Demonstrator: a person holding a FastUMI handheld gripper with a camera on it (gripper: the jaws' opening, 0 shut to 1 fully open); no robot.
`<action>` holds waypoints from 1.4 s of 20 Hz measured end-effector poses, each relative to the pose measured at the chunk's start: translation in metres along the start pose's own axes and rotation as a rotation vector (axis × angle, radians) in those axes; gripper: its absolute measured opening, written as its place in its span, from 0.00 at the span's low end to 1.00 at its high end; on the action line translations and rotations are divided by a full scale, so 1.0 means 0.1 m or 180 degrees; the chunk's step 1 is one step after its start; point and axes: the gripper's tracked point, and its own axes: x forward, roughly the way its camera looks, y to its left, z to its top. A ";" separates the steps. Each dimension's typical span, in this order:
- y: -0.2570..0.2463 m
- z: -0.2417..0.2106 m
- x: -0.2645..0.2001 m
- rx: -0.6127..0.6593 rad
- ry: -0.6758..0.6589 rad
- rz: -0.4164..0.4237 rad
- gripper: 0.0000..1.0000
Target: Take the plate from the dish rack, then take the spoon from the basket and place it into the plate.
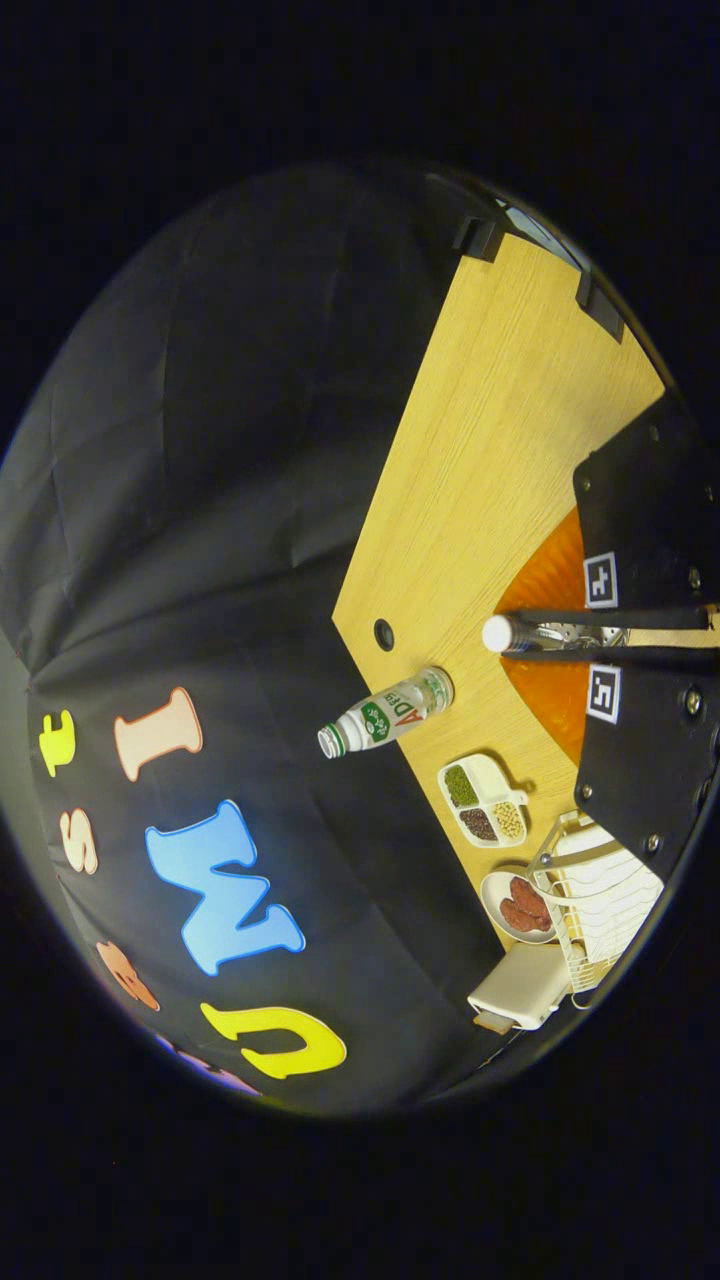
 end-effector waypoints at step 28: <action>1.72 -0.80 -3.09 -0.1988 -0.0392 0.1678 0.00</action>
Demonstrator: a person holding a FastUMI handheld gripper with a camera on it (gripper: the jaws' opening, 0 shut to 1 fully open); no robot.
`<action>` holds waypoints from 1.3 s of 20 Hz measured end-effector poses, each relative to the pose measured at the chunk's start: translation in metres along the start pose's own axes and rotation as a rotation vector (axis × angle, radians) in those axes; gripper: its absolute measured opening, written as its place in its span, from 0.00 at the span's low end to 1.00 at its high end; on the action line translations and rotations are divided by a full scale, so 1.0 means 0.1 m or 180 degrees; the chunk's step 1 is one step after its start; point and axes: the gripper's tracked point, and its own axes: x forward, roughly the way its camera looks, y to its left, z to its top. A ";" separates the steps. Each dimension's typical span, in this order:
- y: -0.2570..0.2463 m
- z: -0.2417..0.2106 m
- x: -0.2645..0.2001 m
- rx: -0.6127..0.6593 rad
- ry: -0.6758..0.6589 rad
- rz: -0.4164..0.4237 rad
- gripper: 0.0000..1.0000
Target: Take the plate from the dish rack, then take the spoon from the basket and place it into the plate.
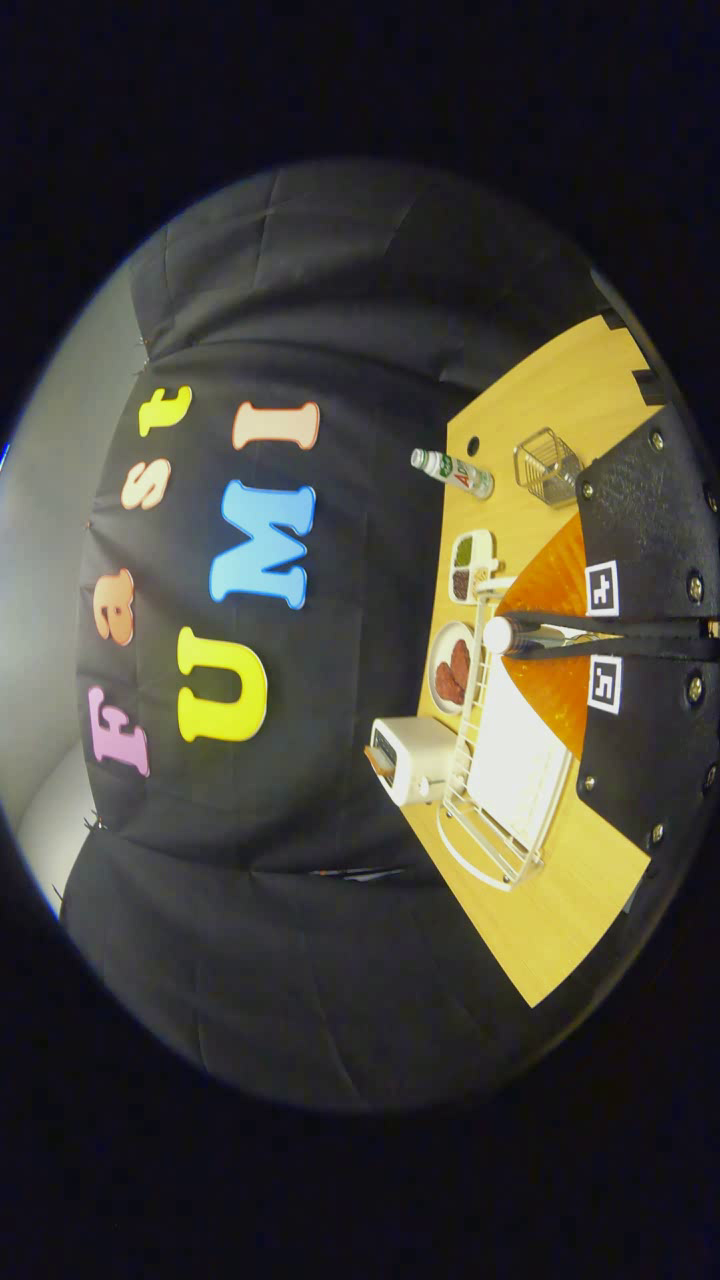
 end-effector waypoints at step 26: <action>0.68 -1.03 0.39 -0.0203 0.0374 0.0221 0.29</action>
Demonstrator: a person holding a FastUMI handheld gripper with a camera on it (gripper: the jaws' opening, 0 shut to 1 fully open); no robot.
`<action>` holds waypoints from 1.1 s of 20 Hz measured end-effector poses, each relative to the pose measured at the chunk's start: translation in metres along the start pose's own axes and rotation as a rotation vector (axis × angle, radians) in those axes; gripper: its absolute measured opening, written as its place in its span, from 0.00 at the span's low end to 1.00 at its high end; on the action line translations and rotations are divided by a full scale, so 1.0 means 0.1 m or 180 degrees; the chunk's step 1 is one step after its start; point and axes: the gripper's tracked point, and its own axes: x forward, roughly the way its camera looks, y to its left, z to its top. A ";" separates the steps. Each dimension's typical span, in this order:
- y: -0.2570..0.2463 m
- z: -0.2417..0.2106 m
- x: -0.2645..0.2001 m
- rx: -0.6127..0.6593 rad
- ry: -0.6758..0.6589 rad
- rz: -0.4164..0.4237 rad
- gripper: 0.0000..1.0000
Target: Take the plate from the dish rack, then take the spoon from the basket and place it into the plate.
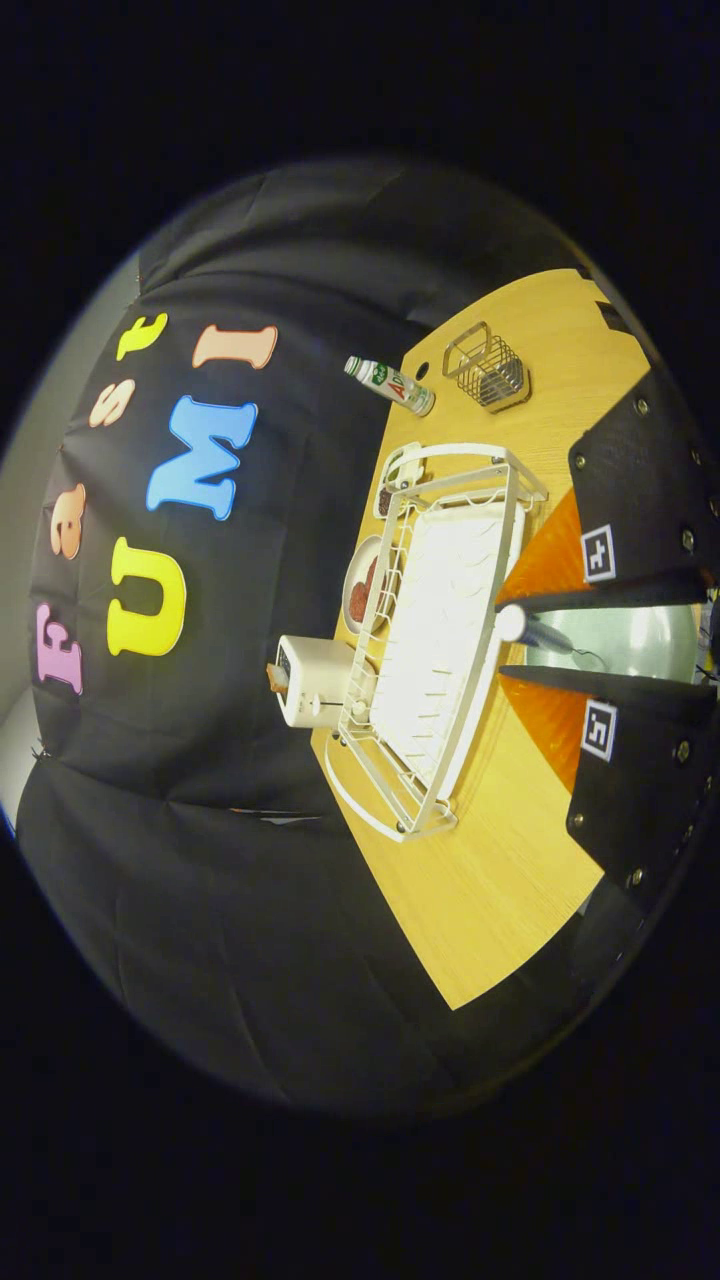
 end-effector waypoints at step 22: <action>-0.29 0.62 -0.17 0.0005 -0.0457 -0.0084 0.97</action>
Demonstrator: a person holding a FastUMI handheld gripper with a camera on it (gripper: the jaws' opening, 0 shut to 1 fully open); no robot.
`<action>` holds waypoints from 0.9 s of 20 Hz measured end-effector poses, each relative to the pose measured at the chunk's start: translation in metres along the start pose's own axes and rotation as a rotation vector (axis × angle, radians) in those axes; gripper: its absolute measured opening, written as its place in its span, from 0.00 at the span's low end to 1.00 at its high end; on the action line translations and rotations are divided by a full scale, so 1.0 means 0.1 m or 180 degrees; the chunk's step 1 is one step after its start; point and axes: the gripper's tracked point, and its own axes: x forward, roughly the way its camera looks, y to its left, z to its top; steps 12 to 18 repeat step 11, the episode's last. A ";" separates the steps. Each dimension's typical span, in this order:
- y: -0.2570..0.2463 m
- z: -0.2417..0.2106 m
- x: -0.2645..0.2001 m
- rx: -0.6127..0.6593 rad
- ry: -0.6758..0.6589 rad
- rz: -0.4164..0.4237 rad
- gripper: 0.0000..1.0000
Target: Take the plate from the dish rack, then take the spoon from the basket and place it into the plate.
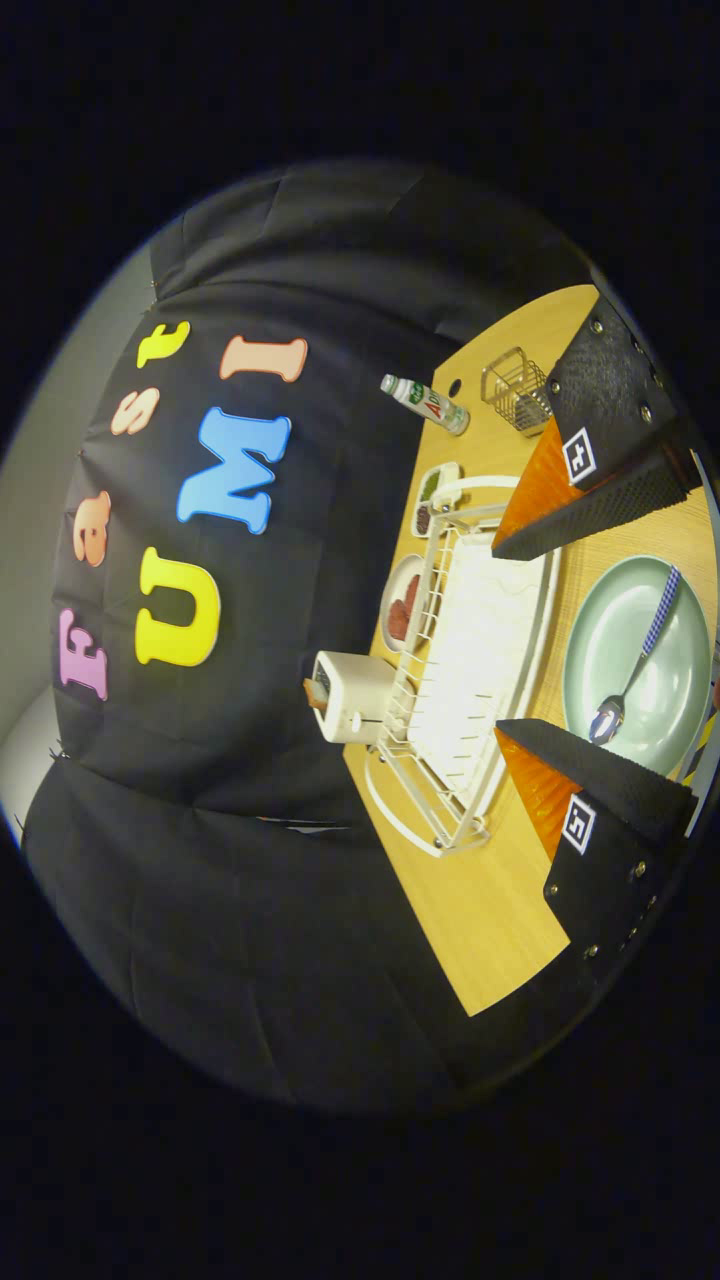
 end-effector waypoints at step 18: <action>-0.84 1.51 -0.37 0.0378 -0.0890 -0.0266 0.96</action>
